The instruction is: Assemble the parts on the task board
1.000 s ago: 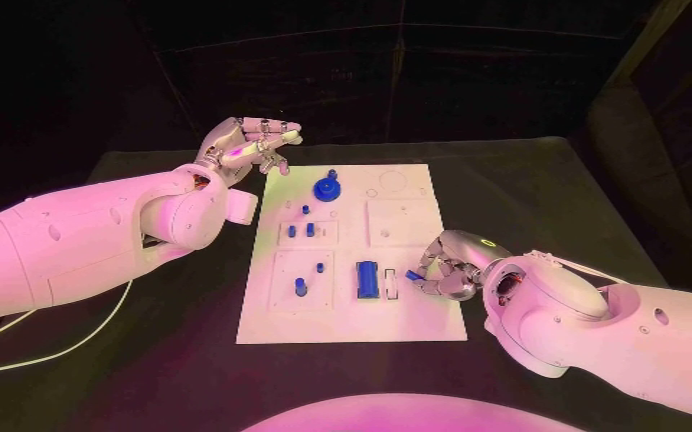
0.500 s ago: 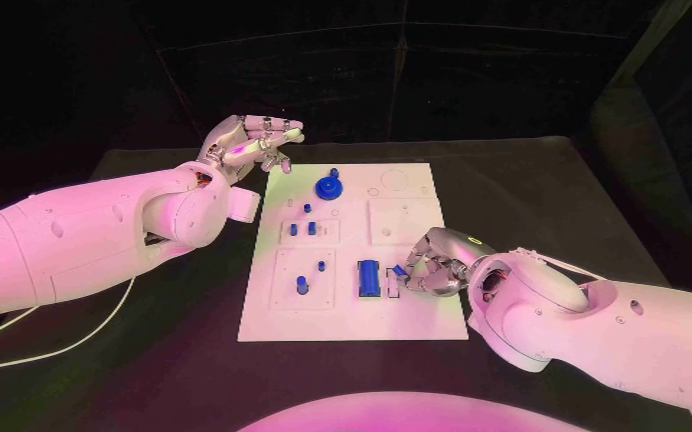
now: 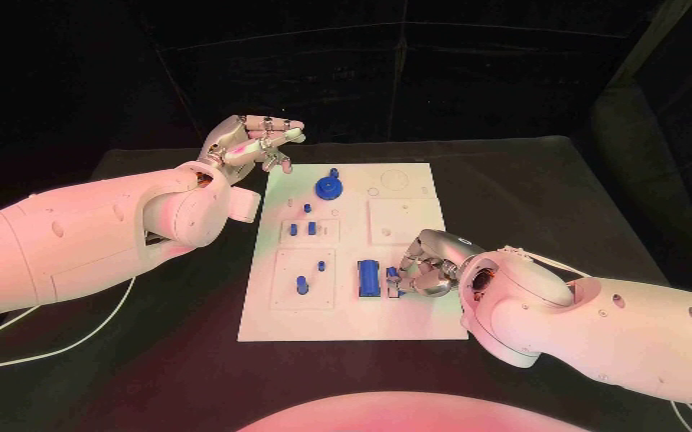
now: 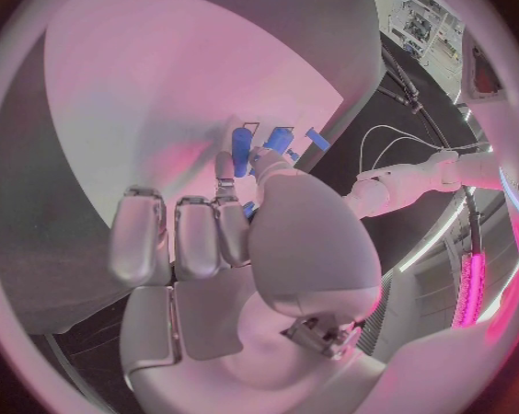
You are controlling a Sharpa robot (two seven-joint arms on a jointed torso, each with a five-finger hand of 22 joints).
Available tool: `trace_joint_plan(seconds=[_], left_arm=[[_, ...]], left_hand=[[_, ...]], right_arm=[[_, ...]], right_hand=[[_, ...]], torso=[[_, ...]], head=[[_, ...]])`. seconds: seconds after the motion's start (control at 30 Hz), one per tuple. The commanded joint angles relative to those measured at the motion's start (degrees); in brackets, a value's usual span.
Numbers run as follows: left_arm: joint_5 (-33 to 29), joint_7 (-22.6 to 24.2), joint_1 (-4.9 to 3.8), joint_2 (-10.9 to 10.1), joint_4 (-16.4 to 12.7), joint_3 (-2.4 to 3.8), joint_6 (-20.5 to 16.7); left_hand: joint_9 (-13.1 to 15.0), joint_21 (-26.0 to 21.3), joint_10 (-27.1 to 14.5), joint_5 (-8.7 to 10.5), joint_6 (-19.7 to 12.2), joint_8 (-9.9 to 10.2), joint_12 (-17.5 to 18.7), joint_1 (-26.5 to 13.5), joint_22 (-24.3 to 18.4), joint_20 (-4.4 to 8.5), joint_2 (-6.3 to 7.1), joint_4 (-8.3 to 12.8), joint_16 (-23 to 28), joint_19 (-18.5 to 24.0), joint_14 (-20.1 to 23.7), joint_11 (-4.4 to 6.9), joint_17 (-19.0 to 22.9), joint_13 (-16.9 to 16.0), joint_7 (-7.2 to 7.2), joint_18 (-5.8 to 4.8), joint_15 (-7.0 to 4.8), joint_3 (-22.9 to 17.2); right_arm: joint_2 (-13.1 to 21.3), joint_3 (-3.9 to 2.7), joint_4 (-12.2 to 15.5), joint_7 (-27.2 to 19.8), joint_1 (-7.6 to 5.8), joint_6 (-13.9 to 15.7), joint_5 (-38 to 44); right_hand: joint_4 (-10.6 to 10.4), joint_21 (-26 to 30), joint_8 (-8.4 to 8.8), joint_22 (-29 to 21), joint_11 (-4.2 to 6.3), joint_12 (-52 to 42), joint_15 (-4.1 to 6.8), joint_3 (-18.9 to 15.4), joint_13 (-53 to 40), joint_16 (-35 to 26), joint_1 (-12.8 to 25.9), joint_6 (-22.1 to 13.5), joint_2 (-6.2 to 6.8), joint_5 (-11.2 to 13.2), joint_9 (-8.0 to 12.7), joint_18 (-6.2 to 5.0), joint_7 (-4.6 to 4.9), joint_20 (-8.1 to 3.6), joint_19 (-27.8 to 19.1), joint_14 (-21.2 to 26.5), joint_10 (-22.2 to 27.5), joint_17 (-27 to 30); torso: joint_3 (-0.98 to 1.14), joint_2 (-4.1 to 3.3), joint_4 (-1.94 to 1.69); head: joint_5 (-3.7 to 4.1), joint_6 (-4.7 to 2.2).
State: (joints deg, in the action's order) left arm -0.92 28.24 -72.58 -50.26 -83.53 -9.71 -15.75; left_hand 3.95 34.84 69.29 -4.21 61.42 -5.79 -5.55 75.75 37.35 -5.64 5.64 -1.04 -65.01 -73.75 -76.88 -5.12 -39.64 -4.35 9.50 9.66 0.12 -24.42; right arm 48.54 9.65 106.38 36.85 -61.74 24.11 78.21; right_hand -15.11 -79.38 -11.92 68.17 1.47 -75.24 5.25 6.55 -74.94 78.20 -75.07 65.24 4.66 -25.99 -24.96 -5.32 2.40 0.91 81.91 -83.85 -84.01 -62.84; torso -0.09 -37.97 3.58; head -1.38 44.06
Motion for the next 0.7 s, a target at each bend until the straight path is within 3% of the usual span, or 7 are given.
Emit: trace_joint_plan(seconds=[0.03,0.3,0.5,0.7], left_arm=[[-0.04,-0.07,-0.10,0.08,-0.06,0.05,0.93],[-0.03,-0.36,-0.12,0.11,-0.09,0.05,1.33],[-0.03,-0.39,-0.14,0.08,-0.12,0.05,1.37],[-0.03,-0.41,-0.16,0.04,-0.09,0.05,1.36]], left_hand=[[-0.05,-0.25,-0.40,-0.13,-0.56,0.02,-0.35,-0.37,-0.05,-0.12,-0.05,-0.11,-0.20,-0.27,0.18,-0.07,-0.02,0.06,-0.03,0.75,0.04,0.28],[-0.05,-0.31,-0.51,-0.17,-0.63,0.04,-0.35,-0.51,-0.08,-0.15,-0.29,-0.34,-0.14,-0.27,0.26,-0.09,0.16,0.07,-0.01,0.74,0.08,0.28],[-0.05,-0.31,-0.51,-0.17,-0.63,0.04,-0.35,-0.51,-0.08,-0.15,-0.29,-0.34,-0.14,-0.27,0.26,-0.09,0.16,0.07,-0.01,0.74,0.08,0.28],[-0.05,-0.31,-0.51,-0.17,-0.63,0.04,-0.35,-0.51,-0.08,-0.15,-0.29,-0.34,-0.14,-0.27,0.26,-0.09,0.16,0.07,-0.01,0.74,0.08,0.28]], right_arm=[[-0.27,-0.01,-0.09,0.40,-0.06,-1.08,-0.72],[-0.88,-0.01,-0.39,0.52,-0.06,-1.02,-1.15],[-1.04,-0.01,-0.64,1.03,-0.05,-0.69,-1.14],[-1.18,-0.01,-0.74,1.10,-0.05,0.12,-0.65]], right_hand=[[-0.35,-0.29,-0.27,0.04,0.60,-0.19,0.46,-0.04,-4.52,-0.03,0.75,0.55,-0.05,0.44,-0.03,1.11,-0.12,-0.19,0.11,-2.07,-1.39,-0.04],[-0.55,-0.23,-0.56,0.01,0.87,-0.09,0.69,-0.53,-4.50,-0.07,1.48,1.35,0.02,1.44,-0.33,1.11,-0.44,-0.39,0.14,-2.07,-1.47,-0.01],[-1.36,-0.18,-0.78,0.02,0.90,0.06,0.74,-2.79,-4.46,-0.10,4.36,1.95,0.25,4.96,-0.72,1.13,-0.49,-0.51,0.19,-2.08,-1.57,0.01],[-1.41,-0.11,-0.76,0.04,0.91,0.28,0.75,-5.51,-4.41,-0.16,6.87,2.05,-0.32,9.16,-1.06,1.14,-0.50,-0.54,0.24,-2.09,-1.61,0.08]], torso=[[0.02,0.03,0.01],[-0.03,-0.02,-0.02],[-0.01,0.00,-0.03],[0.02,0.01,-0.04]], head=[[0.11,-0.01],[0.19,0.05],[0.30,0.14],[0.14,0.19]])
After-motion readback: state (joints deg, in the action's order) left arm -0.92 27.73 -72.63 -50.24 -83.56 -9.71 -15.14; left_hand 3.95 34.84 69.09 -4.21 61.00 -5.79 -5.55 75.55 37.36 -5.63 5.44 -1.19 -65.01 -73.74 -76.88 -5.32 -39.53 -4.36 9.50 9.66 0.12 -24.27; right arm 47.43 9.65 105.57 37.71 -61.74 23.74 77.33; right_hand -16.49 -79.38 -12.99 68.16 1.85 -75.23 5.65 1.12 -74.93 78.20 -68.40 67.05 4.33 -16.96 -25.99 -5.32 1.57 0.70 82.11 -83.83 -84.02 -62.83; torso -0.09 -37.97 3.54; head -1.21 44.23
